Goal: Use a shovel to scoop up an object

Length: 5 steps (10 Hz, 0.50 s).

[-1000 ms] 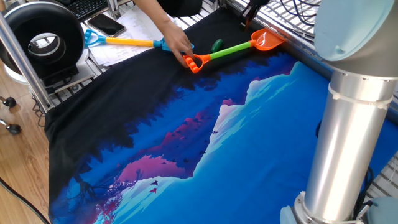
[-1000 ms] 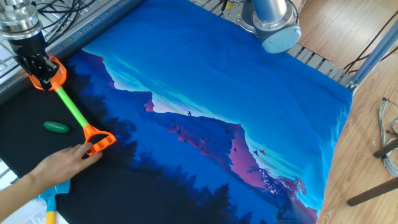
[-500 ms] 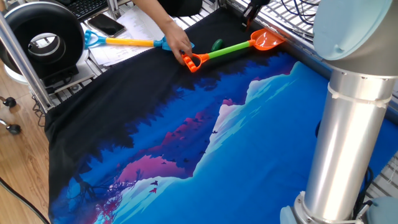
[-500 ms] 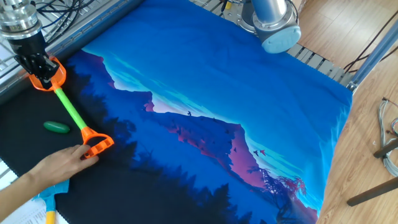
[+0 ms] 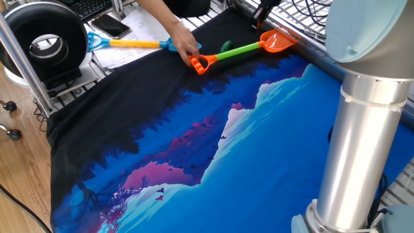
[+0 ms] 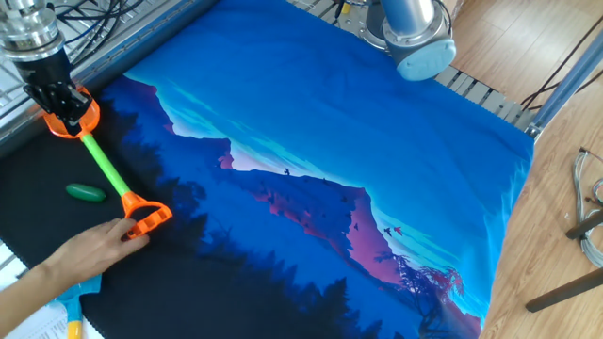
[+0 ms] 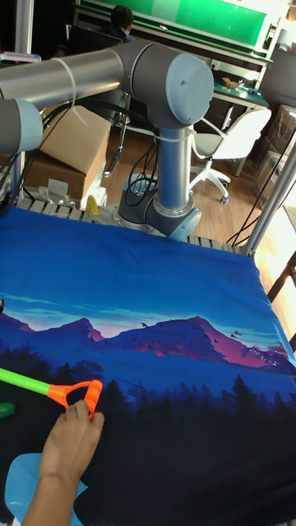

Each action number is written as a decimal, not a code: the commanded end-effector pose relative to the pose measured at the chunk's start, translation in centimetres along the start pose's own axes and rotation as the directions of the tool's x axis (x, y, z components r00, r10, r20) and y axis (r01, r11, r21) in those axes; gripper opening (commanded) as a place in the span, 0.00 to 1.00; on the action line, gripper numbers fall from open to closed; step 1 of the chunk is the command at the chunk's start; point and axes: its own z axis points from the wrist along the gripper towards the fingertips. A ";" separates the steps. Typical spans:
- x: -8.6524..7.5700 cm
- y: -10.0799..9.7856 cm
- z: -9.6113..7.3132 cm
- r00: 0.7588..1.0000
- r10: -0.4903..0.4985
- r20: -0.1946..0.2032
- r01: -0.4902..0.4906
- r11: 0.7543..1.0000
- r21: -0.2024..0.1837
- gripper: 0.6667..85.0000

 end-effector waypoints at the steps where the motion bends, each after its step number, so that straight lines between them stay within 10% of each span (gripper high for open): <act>1: -0.1 0.1 0.0 1.000 0.000 0.004 0.000 1.000 -0.008 0.01; 5: 0.4 -0.1 -0.1 1.000 -0.010 -0.013 0.010 1.000 0.001 0.01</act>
